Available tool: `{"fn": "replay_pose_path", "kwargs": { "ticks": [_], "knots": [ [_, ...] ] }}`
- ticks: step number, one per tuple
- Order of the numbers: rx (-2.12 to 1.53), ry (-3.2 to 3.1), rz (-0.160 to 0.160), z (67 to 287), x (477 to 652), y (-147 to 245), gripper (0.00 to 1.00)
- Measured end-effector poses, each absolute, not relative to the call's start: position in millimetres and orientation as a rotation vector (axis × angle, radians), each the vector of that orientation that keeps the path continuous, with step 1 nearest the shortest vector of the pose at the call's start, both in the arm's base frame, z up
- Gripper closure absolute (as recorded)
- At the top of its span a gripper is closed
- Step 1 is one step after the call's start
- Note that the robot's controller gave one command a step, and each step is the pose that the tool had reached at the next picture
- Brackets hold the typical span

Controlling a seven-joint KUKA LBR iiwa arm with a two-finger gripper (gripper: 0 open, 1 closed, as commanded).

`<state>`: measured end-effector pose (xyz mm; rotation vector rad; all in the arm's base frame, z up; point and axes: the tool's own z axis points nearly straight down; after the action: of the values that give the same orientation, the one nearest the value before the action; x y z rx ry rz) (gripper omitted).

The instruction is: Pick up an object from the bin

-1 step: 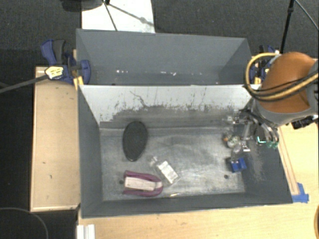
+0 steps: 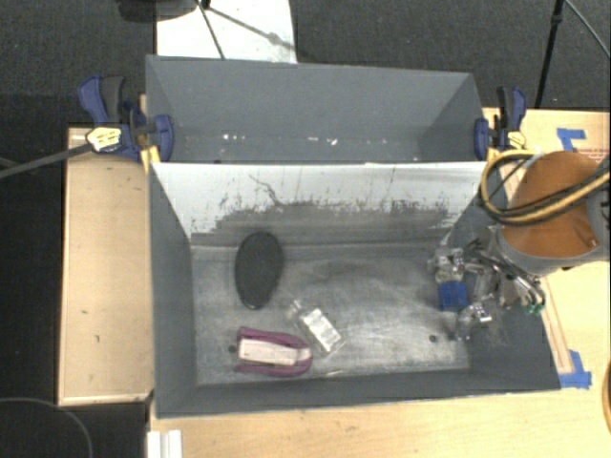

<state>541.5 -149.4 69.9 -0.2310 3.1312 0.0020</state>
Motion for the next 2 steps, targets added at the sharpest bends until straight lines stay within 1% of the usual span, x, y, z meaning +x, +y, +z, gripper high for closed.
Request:
{"fn": "replay_pose_path", "kwargs": {
  "ticks": [1, 2],
  "knots": [
    [-0.308, 3.126, 0.000, 101.7, 510.6, -150.7, 0.00],
    [-0.387, 3.110, -0.002, 101.0, 556.5, -150.5, 0.00]
  ]
}}
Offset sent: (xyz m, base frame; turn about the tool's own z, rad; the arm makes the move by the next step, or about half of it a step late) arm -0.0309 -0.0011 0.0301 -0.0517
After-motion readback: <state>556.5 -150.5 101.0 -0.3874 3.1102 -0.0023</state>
